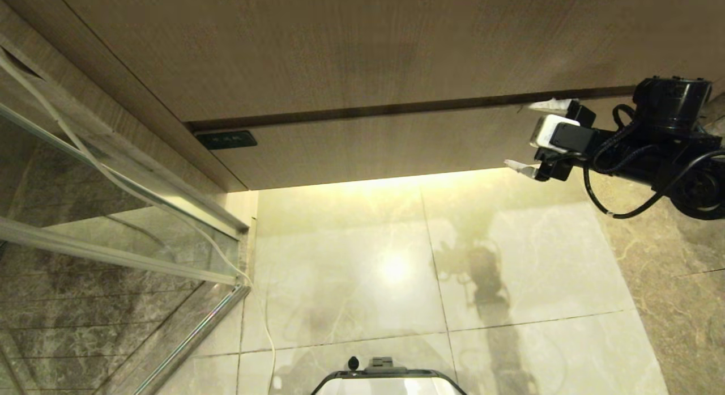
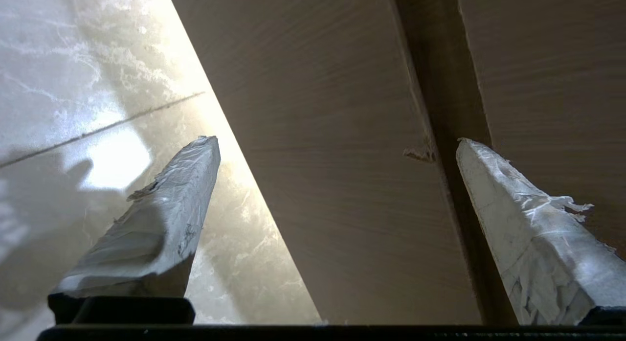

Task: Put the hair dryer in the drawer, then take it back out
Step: Pull open the drawer

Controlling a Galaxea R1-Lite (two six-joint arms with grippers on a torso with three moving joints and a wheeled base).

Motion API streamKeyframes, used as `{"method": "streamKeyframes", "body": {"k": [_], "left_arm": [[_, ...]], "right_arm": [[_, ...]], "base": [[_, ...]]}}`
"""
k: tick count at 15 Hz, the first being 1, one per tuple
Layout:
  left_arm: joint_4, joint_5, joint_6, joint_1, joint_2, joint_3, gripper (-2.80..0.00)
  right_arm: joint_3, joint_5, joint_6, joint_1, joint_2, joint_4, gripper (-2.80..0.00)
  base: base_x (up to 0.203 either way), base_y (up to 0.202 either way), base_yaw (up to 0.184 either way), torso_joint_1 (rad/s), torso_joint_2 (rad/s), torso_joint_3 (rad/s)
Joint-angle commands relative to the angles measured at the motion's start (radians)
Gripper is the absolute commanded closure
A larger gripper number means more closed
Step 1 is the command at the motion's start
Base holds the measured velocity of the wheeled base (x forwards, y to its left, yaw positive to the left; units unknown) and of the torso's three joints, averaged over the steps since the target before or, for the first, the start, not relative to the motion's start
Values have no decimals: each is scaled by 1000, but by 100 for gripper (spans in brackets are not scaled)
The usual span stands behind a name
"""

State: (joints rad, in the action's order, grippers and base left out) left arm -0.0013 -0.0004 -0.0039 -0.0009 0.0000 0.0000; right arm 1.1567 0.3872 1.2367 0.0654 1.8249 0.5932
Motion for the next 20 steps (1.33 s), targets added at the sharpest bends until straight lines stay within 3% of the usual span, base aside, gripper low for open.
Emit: {"method": "streamKeyframes", "body": {"k": [1,5,8,20], "left_arm": [[0,0,-1,-1,0,0,0],[0,-1,-1,-1,0,0,0],[0,-1,-1,-1,0,0,0],[0,0,-1,-2,0,0,0]], "right_arm": [[6,2,7,-1,13,4,-280],[18,104,55,-34,42,14,-280],[52,121,96,-44,76,4,-280],[288,121,87,-56,244,5,-280]], "base": [[0,0,0,0,0,0],[0,0,0,0,0,0],[0,0,0,0,0,0],[0,0,0,0,0,0]]}}
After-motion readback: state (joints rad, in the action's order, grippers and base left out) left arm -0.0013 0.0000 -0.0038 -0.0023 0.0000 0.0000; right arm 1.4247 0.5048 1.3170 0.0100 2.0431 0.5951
